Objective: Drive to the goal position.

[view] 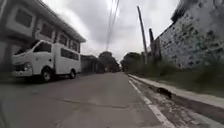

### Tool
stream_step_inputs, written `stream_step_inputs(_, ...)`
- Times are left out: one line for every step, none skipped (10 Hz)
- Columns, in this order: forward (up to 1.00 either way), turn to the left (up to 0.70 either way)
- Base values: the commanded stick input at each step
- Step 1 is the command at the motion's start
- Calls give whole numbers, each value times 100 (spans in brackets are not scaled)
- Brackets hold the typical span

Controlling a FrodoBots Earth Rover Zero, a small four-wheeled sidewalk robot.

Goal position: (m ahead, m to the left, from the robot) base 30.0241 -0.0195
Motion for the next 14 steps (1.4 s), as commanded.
stream_step_inputs(70,-35)
stream_step_inputs(70,-35)
stream_step_inputs(70,-27)
stream_step_inputs(70,-19)
stream_step_inputs(70,-9)
stream_step_inputs(70,0)
stream_step_inputs(70,0)
stream_step_inputs(70,0)
stream_step_inputs(70,0)
stream_step_inputs(69,0)
stream_step_inputs(67,0)
stream_step_inputs(67,0)
stream_step_inputs(69,0)
stream_step_inputs(70,0)
